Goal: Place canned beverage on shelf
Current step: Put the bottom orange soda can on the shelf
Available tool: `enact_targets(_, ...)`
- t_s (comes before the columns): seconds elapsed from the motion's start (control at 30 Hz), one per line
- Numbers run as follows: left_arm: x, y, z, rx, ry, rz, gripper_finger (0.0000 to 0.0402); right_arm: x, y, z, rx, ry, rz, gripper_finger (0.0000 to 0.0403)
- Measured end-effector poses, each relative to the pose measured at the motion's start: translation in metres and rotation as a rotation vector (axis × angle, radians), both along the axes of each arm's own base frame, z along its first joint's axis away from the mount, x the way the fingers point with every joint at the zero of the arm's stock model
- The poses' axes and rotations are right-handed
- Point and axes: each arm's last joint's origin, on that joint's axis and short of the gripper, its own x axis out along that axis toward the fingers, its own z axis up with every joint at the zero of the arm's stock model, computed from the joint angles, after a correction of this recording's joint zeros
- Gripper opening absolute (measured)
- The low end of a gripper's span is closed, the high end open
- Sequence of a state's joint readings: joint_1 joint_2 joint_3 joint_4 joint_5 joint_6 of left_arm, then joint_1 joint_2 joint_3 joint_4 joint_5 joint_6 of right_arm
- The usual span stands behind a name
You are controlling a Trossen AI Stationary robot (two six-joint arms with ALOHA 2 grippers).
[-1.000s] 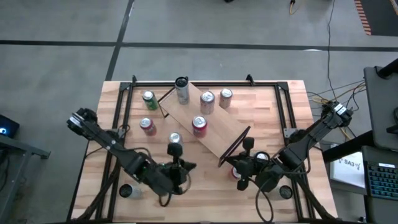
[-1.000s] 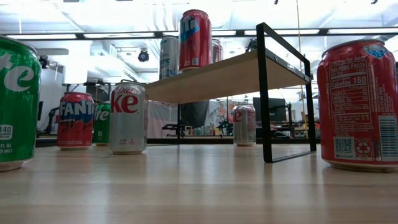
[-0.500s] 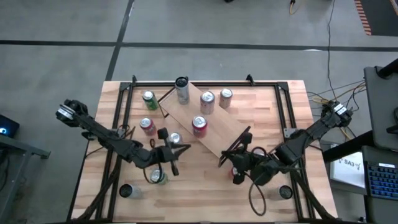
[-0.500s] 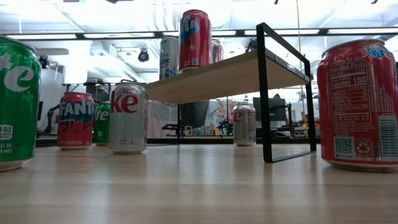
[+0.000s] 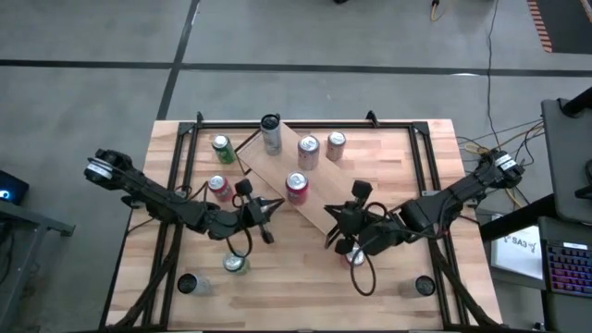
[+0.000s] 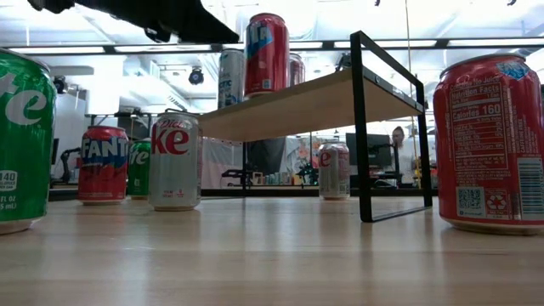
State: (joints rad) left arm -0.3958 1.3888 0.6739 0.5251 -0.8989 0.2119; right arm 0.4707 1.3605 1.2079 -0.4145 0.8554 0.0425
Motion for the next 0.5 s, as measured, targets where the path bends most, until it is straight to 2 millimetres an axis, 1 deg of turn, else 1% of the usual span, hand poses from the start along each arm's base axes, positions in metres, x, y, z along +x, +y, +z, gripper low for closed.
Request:
enact_targets(0.37, 0.004, 0.017, -0.004, 0.001, 0.011, 0.062, 0.0, 0.001, -0.003, -0.001, -0.002, 0.003, -0.009, 0.0009)
enact_targets(0.5, 0.007, 0.018, -0.006, -0.009, 0.016, 0.026, 0.0, 0.001, -0.004, -0.001, -0.006, 0.006, -0.011, 0.0009)
